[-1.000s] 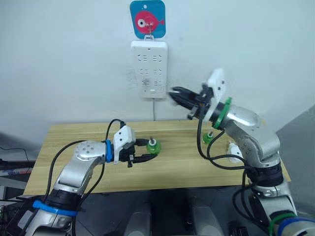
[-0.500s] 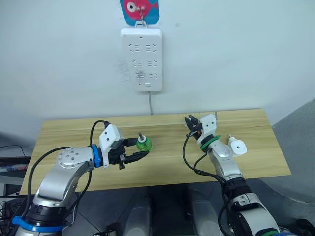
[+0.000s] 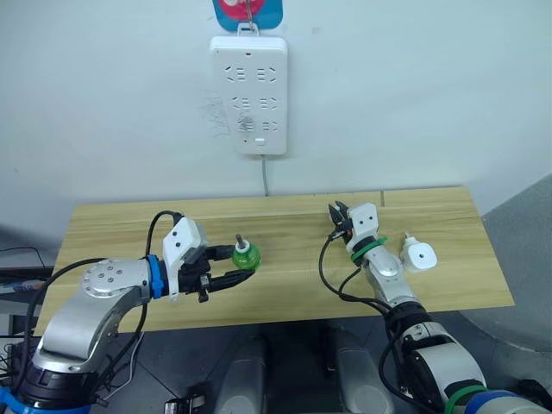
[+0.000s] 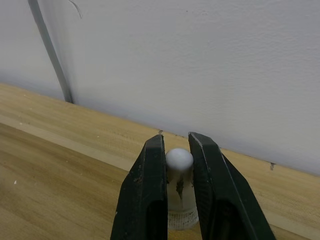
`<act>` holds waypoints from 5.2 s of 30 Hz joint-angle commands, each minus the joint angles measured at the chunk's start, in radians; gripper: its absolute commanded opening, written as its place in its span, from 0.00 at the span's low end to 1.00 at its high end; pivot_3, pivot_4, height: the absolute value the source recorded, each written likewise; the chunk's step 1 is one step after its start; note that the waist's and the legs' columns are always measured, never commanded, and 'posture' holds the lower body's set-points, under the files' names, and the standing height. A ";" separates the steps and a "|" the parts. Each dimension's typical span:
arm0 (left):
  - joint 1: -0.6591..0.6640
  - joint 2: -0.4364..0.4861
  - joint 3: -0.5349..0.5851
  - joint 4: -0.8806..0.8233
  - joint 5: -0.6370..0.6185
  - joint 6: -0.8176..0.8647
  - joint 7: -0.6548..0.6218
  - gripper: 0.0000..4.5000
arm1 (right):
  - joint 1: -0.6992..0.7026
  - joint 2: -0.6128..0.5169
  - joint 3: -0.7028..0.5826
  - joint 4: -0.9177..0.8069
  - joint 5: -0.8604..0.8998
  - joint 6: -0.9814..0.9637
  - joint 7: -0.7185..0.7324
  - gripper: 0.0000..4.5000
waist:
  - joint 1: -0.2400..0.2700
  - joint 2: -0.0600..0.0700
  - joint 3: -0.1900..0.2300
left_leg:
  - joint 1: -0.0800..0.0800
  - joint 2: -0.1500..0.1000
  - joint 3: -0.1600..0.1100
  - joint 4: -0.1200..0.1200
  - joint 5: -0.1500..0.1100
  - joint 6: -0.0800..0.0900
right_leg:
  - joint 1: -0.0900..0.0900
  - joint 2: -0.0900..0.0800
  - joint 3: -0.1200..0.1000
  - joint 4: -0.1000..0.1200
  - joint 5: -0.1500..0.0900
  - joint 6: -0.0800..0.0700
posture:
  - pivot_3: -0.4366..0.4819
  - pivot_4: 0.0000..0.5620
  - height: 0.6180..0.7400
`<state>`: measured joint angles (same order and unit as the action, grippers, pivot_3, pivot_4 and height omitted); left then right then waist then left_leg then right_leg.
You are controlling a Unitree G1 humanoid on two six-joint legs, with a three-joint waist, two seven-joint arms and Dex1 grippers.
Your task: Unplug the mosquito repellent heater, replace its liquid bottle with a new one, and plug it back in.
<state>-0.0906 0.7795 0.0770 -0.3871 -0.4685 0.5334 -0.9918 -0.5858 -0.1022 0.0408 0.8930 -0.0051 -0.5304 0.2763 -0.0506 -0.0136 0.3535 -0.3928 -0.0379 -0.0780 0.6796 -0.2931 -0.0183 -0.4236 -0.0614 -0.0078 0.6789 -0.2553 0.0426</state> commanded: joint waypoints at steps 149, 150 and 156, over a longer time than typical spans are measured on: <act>-0.223 -0.668 -0.216 0.203 0.247 -0.537 0.467 1.00 | 0.049 -0.019 -0.346 -1.151 1.446 1.582 -0.332 0.19 | 0.000 -0.004 -0.161 | -0.006 -0.002 0.004 0.001 0.003 -0.004 | -0.006 0.003 -0.001 0.001 0.001 0.000 | 0.40 0.27 1.00; -0.222 -0.671 -0.218 0.202 0.243 -0.535 0.466 1.00 | 0.052 -0.022 -0.342 -1.152 1.454 1.579 -0.336 0.19 | 0.000 -0.003 -0.162 | -0.006 -0.002 0.004 0.001 0.003 -0.004 | -0.006 0.003 -0.001 0.001 0.001 0.000 | 0.40 0.28 1.00; -0.219 -0.685 -0.231 0.201 0.244 -0.537 0.472 0.88 | 0.062 -0.042 -0.311 -1.152 1.492 1.555 -0.353 0.19 | 0.000 -0.003 -0.163 | -0.005 -0.002 0.003 0.001 0.003 -0.004 | -0.005 0.003 -0.001 0.001 0.001 0.000 | 0.40 0.29 1.00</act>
<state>-0.3028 0.1062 -0.1476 -0.1605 -0.2205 0.0151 -0.5298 -0.5254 -0.1407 -0.2771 -0.2180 1.4484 1.0436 -0.0756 -0.0510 -0.0169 0.1905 -0.3979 -0.0399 -0.0746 0.6806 -0.2905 -0.0220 -0.4281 -0.0584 -0.0091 0.6799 -0.2546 0.0421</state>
